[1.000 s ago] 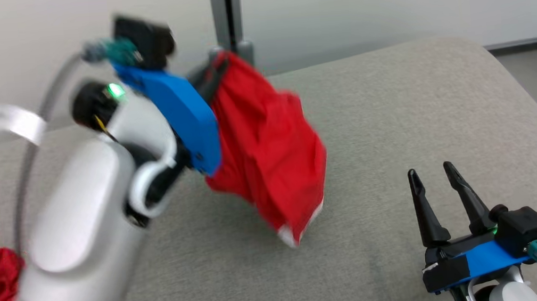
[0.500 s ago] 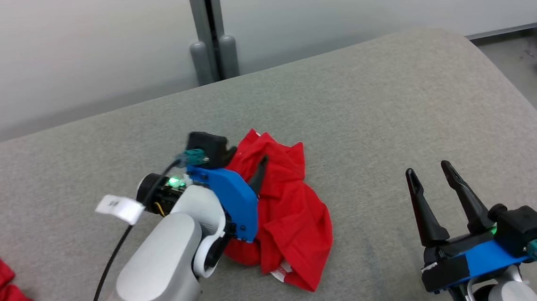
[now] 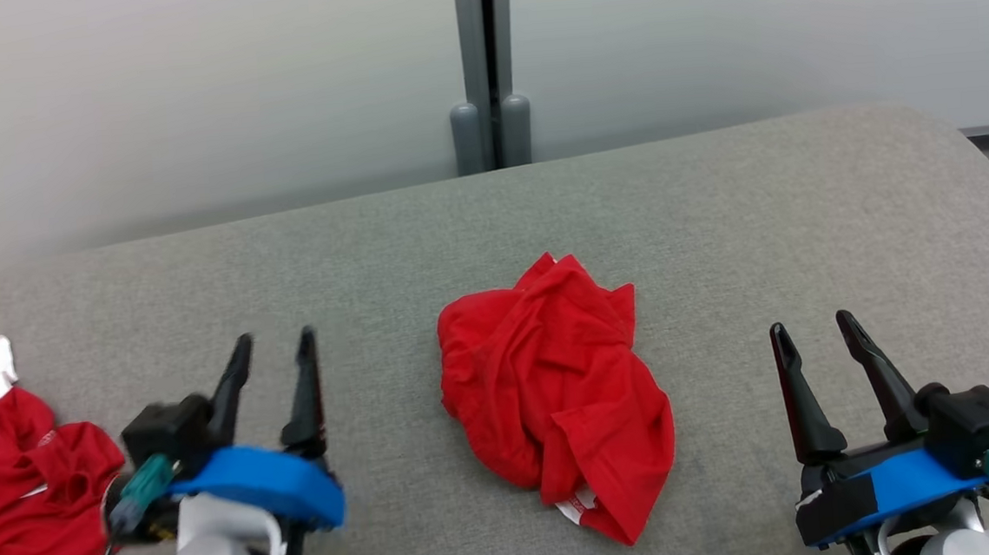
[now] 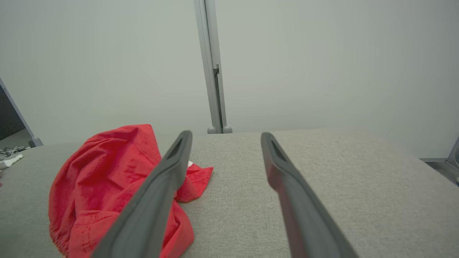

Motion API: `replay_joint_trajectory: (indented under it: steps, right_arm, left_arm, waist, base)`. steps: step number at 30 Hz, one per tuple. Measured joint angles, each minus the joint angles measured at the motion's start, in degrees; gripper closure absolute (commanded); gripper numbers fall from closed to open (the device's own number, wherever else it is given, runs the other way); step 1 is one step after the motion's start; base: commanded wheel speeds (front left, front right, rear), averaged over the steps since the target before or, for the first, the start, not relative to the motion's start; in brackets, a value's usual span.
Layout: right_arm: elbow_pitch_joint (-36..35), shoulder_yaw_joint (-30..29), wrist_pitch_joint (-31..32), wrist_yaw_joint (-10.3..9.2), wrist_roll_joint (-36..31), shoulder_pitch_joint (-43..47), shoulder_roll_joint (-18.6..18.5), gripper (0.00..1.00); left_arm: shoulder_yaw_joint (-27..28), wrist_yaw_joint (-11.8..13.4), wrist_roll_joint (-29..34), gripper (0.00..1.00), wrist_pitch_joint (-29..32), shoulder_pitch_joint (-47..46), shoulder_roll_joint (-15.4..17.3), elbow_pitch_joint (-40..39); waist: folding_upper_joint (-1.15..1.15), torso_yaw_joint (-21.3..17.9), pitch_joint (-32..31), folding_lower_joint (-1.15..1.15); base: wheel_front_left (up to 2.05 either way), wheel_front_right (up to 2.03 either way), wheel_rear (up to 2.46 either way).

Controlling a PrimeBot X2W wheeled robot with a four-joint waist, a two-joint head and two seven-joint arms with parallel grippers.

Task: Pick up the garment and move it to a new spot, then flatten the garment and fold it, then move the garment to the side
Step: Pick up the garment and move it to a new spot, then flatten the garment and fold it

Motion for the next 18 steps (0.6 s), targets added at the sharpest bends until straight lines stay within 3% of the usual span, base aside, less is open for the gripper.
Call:
replay_joint_trajectory:
  steps: [6,10,18]
  right_arm:
    - [0.62,-0.68,1.52,0.0,-1.63,0.92,-0.01,0.0]
    - [1.44,-0.89,2.23,0.0,-2.36,1.54,-0.01,0.0]
    - [2.82,-1.24,2.9,0.0,-2.42,2.55,-0.01,0.0]
  left_arm:
    - [3.79,3.81,0.68,0.0,-3.6,7.73,2.63,-3.2]
    - [5.03,4.93,1.75,0.0,-4.25,11.83,3.99,-5.16]
    - [5.5,4.5,2.35,0.0,-4.54,14.46,4.64,-7.23]
  waist:
    - [0.0,1.66,-1.25,0.0]
    - [0.0,2.47,-2.07,0.0]
    - [0.0,3.21,-2.51,0.0]
  base:
    - [0.0,0.0,0.0]
    - [0.0,0.0,0.0]
    - [0.0,0.0,0.0]
